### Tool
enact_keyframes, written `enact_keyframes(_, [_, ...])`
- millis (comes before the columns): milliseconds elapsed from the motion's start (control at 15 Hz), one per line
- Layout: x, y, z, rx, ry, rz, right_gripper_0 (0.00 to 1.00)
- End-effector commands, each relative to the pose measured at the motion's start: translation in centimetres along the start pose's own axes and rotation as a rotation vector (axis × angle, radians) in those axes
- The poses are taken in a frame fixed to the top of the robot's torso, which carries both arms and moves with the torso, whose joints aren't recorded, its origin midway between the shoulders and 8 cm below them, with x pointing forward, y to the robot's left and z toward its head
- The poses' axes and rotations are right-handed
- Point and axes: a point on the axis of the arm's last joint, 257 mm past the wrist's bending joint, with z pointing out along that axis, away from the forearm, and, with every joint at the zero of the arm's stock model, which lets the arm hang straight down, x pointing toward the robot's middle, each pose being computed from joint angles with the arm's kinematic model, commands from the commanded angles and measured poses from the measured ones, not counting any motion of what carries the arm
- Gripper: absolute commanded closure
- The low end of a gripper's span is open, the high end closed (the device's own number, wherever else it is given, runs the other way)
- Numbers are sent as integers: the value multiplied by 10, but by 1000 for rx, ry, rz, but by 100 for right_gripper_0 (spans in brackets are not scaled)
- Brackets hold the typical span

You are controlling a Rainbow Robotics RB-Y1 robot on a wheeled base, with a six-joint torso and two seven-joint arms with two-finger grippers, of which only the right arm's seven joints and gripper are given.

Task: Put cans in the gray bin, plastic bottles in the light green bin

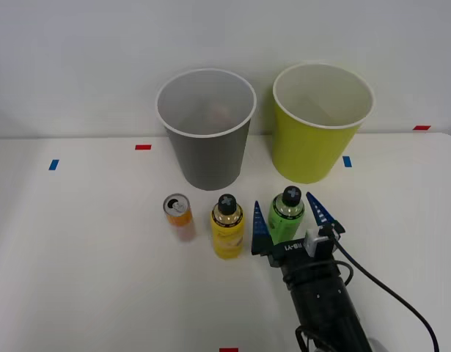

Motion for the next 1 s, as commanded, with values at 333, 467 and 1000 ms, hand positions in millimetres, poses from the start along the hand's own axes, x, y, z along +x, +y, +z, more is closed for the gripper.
enact_keyframes(333, [5,-1,-8,-5,11,3,0])
enact_keyframes(467, [5,0,-8,-7,10,4,0])
enact_keyframes(1000, [5,6,-9,-20,11,1,0])
